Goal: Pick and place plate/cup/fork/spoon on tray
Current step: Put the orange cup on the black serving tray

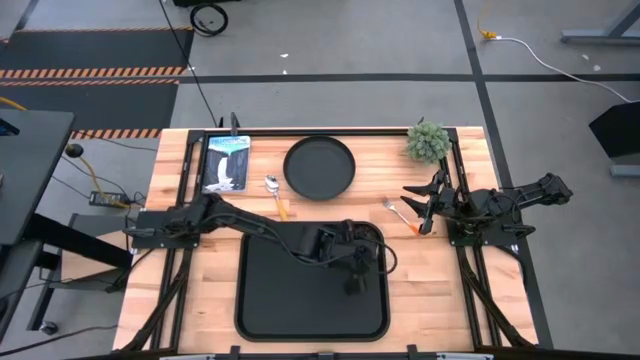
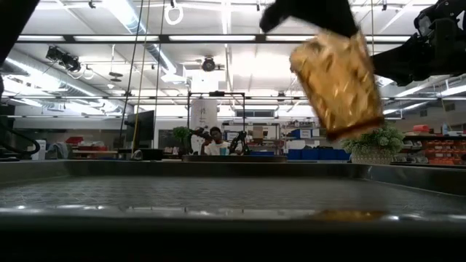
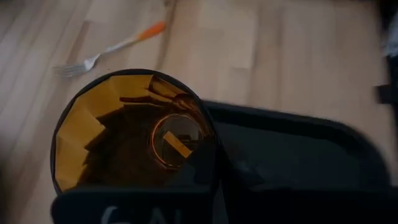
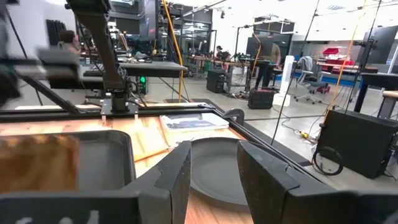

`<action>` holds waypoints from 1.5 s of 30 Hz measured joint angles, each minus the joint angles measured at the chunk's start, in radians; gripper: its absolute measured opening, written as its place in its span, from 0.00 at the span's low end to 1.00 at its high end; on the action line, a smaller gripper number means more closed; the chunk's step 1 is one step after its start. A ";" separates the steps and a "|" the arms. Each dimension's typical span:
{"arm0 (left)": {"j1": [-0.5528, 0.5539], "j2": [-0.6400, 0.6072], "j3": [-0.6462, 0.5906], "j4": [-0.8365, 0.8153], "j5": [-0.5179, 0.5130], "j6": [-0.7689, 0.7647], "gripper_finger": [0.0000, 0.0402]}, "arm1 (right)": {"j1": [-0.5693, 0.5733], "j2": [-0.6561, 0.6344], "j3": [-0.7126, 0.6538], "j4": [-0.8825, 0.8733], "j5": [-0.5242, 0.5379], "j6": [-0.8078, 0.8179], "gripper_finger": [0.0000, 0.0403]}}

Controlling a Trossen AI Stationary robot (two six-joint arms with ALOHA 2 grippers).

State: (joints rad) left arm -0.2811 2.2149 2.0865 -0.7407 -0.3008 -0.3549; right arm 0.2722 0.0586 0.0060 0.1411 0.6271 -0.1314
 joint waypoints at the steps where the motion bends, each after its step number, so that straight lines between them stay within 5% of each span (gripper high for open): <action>1: 0.009 0.008 -0.001 0.000 0.006 0.000 0.03 | 0.000 0.000 0.000 0.000 0.000 0.000 0.34; 27: 0.069 0.074 0.000 0.006 0.077 0.130 0.05 | 0.000 0.000 0.000 0.003 -0.001 0.000 0.34; 45: 0.068 0.073 0.064 -0.015 0.035 0.132 0.34 | 0.000 0.000 0.000 0.003 -0.001 0.000 0.34</action>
State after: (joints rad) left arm -0.2130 2.2881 2.1501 -0.7559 -0.2654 -0.2227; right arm 0.2722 0.0586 0.0062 0.1444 0.6266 -0.1314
